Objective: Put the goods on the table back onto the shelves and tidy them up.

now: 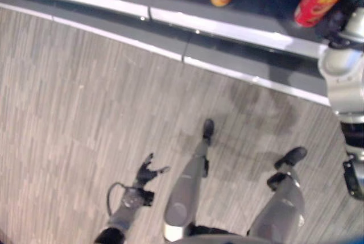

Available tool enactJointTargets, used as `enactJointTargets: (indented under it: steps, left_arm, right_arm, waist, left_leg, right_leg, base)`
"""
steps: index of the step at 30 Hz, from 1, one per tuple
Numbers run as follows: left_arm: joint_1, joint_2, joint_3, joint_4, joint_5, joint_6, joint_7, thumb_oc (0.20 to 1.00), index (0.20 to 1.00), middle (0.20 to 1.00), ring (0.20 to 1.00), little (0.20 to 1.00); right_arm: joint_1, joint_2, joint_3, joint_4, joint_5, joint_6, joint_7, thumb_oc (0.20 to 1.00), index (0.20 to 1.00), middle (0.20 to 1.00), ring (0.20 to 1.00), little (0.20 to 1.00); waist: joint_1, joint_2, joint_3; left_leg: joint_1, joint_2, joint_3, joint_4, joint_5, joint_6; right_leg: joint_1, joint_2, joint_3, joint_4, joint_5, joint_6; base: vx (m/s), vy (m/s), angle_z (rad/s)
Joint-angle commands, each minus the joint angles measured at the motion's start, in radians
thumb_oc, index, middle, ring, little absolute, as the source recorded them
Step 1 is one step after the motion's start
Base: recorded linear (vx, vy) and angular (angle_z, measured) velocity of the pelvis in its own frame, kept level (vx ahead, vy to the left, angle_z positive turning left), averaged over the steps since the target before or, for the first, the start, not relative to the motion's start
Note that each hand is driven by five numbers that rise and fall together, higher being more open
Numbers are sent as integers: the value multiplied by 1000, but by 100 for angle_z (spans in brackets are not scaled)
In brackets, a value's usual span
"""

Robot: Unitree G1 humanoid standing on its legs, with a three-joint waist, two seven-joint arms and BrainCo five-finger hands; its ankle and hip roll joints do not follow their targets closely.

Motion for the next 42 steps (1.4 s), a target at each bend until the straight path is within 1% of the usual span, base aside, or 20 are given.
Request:
enactJointTargets:
  steps: [1, 2, 3, 4, 5, 6, 7, 8, 9, 11, 12, 13, 16, 19, 21, 23, 26, 29, 34, 42]
  left_arm:
    - [13, 20, -47, 54, -39, 10, 29, 1000, 1000, 1000, 1000, 1000]
    - [21, 15, -41, 52, -43, 12, 30, 1000, 1000, 1000, 1000, 1000]
    - [24, 18, -40, 51, -43, 12, 30, 1000, 1000, 1000, 1000, 1000]
    - [33, 17, -32, 45, -41, 15, 24, 1000, 1000, 1000, 1000, 1000]
    - [36, 18, -32, 44, -41, 15, 23, 1000, 1000, 1000, 1000, 1000]
    - [42, 17, -24, 49, -50, 17, 15, 1000, 1000, 1000, 1000, 1000]
    - [47, 16, -20, 51, -51, 20, 10, 1000, 1000, 1000, 1000, 1000]
    - [49, 18, -20, 50, -51, 20, 9, 1000, 1000, 1000, 1000, 1000]
    - [50, 18, -19, 55, -56, 20, 5, 1000, 1000, 1000, 1000, 1000]
    - [57, 22, -14, 69, -56, 21, -5, 1000, 1000, 1000, 1000, 1000]
    - [57, 22, -13, 70, -56, 21, -5, 1000, 1000, 1000, 1000, 1000]
    - [63, 23, -15, 70, -64, 17, -7, 1000, 1000, 1000, 1000, 1000]
    - [61, 24, -13, 74, -67, 12, -8, 1000, 1000, 1000, 1000, 1000]
    - [59, 29, -11, 71, -72, 7, -10, 1000, 1000, 1000, 1000, 1000]
    - [59, 34, -12, 71, -71, 4, -16, 1000, 1000, 1000, 1000, 1000]
    - [58, 33, -15, 74, -71, 3, -18, 1000, 1000, 1000, 1000, 1000]
    - [44, 34, -18, 89, -62, 2, -19, 1000, 1000, 1000, 1000, 1000]
    - [36, 31, -20, 95, -66, -1, -21, 1000, 1000, 1000, 1000, 1000]
    - [30, 30, -21, 99, -77, -4, -22, 1000, 1000, 1000, 1000, 1000]
    - [34, 35, -25, 104, -81, -5, -26, 1000, 1000, 1000, 1000, 1000]
  right_arm:
    - [44, 24, -50, -108, 47, -92, -12, 1000, 1000, 1000, 1000, 1000]
    - [135, 98, -54, -156, 174, -166, 48, 1000, 1000, 1000, 1000, 1000]
    - [141, 100, -58, -160, 178, -168, 52, 1000, 1000, 1000, 1000, 1000]
    - [208, 136, -56, -174, 281, -213, 111, 1000, 1000, 1000, 1000, 1000]
    - [212, 137, -59, -177, 285, -214, 114, 1000, 1000, 1000, 1000, 1000]
    - [278, 204, -35, -161, 448, -277, 184, 1000, 1000, 1000, 1000, 1000]
    - [305, 223, -28, -163, 506, -293, 215, 1000, 1000, 1000, 1000, 1000]
    - [308, 224, -30, -165, 510, -293, 219, 1000, 1000, 1000, 1000, 1000]
    - [327, 260, -10, -161, 598, -332, 253, 1000, 1000, 1000, 1000, 1000]
    - [364, 279, 39, -141, 676, -347, 307, 1000, 1000, 1000, 1000, 1000]
    - [363, 278, 40, -140, 678, -348, 308, 1000, 1000, 1000, 1000, 1000]
    - [366, 284, 62, -97, 723, -349, 322, 1000, 1000, 1000, 1000, 1000]
    - [360, 277, 80, -55, 723, -341, 329, 1000, 1000, 1000, 1000, 1000]
    - [330, 250, 90, 3, 691, -319, 319, 1000, 1000, 1000, 1000, 1000]
    - [295, 217, 98, 51, 643, -291, 310, 1000, 1000, 1000, 1000, 1000]
    - [275, 209, 102, 81, 638, -284, 307, 1000, 1000, 1000, 1000, 1000]
    - [214, 179, 119, 188, 625, -251, 303, 1000, 1000, 1000, 1000, 1000]
    - [187, 165, 117, 236, 623, -237, 296, 1000, 1000, 1000, 1000, 1000]
    - [169, 169, 102, 294, 662, -239, 292, 1000, 1000, 1000, 1000, 1000]
    - [119, 145, 77, 359, 678, -235, 265, 1000, 1000, 1000, 1000, 1000]
  waist:
    - [23, -42, -17]
    - [9, -55, -8]
    - [9, -58, -10]
    - [-1, -69, 0]
    - [0, -70, -1]
    - [-11, -81, 12]
    - [-15, -85, 15]
    - [-14, -87, 15]
    - [-20, -92, 15]
    - [-27, -102, 16]
    - [-27, -102, 16]
    - [-29, -106, 16]
    - [-30, -107, 16]
    - [-26, -107, 16]
    - [-19, -102, 16]
    - [-16, -100, 16]
    - [-6, -100, 15]
    - [-1, -96, 15]
    - [6, -90, 16]
    - [15, -82, 15]
  left_leg:
    - [93, 28, 55, -128, -84, -37]
    - [91, 34, 58, -128, -82, -38]
    - [92, 34, 58, -128, -82, -38]
    - [90, 40, 62, -128, -82, -39]
    - [90, 41, 63, -128, -82, -39]
    - [89, 46, 65, -128, -81, -41]
    - [87, 48, 67, -128, -81, -42]
    - [88, 48, 67, -128, -81, -42]
    - [86, 48, 67, -128, -81, -43]
    - [81, 55, 75, -128, -82, -48]
    - [81, 55, 75, -128, -82, -48]
    - [83, 58, 79, -128, -84, -51]
    - [86, 61, 80, -128, -86, -52]
    - [89, 60, 79, -128, -86, -54]
    - [92, 58, 78, -128, -90, -55]
    - [94, 57, 78, -128, -91, -55]
    - [104, 55, 81, -128, -92, -56]
    - [107, 55, 81, -128, -93, -57]
    - [109, 54, 80, -128, -95, -56]
    - [110, 52, 76, -128, -97, -55]
  right_leg:
    - [-115, -10, 146, 109, -5, 67]
    - [-114, -3, 149, 105, -2, 67]
    - [-114, -3, 149, 104, -2, 67]
    - [-113, 3, 149, 100, -1, 67]
    - [-112, 3, 149, 99, -1, 67]
    - [-112, 8, 149, 95, 3, 67]
    - [-113, 8, 149, 94, 3, 67]
    - [-113, 8, 150, 94, 3, 67]
    - [-115, 12, 152, 90, 5, 67]
    - [-121, 17, 153, 84, 7, 67]
    - [-121, 17, 153, 84, 7, 67]
    - [-122, 20, 155, 79, 10, 67]
    - [-121, 21, 155, 78, 11, 67]
    - [-116, 20, 152, 77, 12, 67]
    - [-110, 17, 147, 78, 11, 67]
    - [-108, 16, 148, 78, 12, 67]
    - [-104, 16, 152, 78, 15, 67]
    - [-104, 14, 152, 79, 16, 67]
    - [-106, 10, 151, 84, 15, 67]
    - [-112, 5, 151, 97, 11, 67]
  base:
    - [7, -7, -10]
    - [8, -7, -9]
    - [2, -14, -12]
    - [-3, -14, -12]
    - [-4, -20, -14]
    - [0, -5, -10]
    - [-1, -5, -8]
    - [8, 2, -6]
    - [14, 4, -8]
    - [16, 8, -8]
    - [13, 13, -10]
    - [9, 10, -8]
    - [5, 4, -3]
    - [0, 0, 0]
    - [0, 0, 0]
    - [0, 0, 0]
    - [0, 0, 0]
    - [0, 0, 0]
    - [0, 0, 0]
    - [0, 0, 0]
